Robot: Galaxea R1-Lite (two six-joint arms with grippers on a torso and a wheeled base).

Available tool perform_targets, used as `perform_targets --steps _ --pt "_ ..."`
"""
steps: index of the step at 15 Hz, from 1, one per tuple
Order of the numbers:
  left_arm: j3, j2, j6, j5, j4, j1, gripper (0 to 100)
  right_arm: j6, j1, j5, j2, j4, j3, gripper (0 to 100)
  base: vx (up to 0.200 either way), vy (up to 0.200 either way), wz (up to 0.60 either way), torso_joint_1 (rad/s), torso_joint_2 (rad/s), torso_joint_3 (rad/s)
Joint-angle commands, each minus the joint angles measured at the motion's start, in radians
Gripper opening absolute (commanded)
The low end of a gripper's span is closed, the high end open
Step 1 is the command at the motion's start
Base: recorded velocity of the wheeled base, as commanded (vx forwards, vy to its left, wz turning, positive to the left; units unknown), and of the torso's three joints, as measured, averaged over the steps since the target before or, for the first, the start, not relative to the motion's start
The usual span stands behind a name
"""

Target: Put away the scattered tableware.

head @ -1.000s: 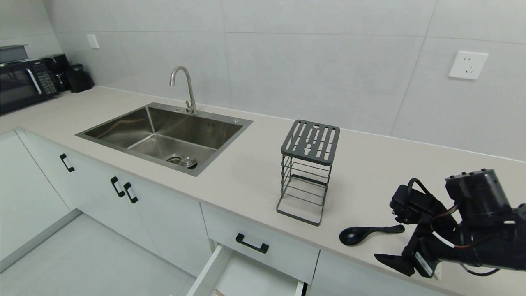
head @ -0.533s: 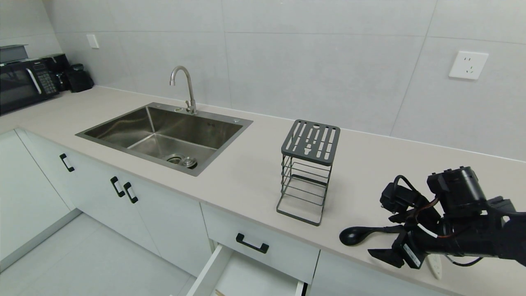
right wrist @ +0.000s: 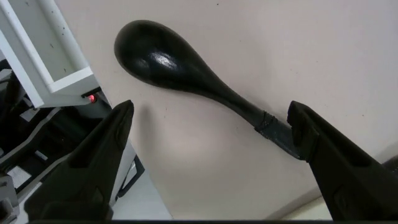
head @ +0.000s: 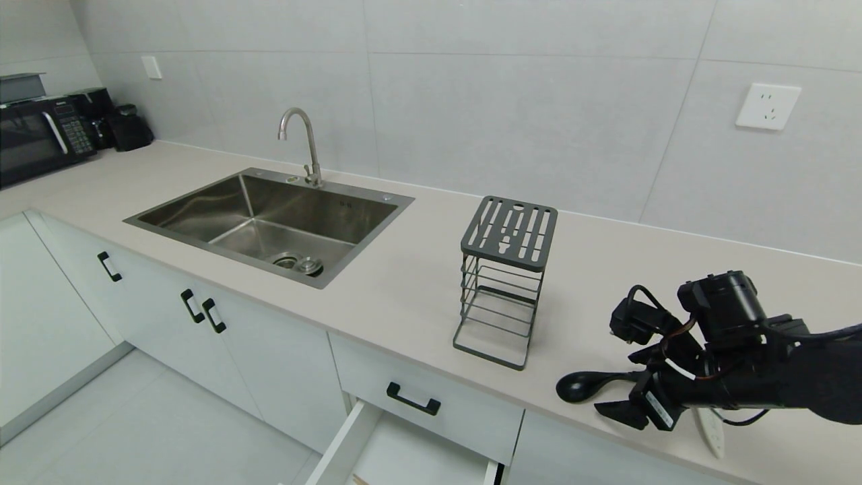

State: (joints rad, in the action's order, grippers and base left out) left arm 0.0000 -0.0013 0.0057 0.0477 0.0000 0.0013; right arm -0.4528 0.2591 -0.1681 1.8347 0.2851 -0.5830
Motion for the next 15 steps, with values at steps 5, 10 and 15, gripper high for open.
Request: perform_targets --steps 5,10,15 --pt "0.0 0.001 0.0 0.0 0.0 0.0 100 0.065 0.003 -0.001 0.067 0.034 -0.024 100 0.0 0.0 0.0 0.0 0.0 0.0" --pt "0.0 0.001 0.0 0.0 0.0 0.0 100 0.14 0.003 0.007 0.086 0.062 -0.017 100 0.0 0.0 0.0 0.0 0.0 0.0" --pt "0.0 0.001 0.0 0.0 0.0 0.0 100 0.138 0.003 0.009 0.094 0.066 -0.011 0 0.0 0.0 0.0 0.0 0.0 0.0"
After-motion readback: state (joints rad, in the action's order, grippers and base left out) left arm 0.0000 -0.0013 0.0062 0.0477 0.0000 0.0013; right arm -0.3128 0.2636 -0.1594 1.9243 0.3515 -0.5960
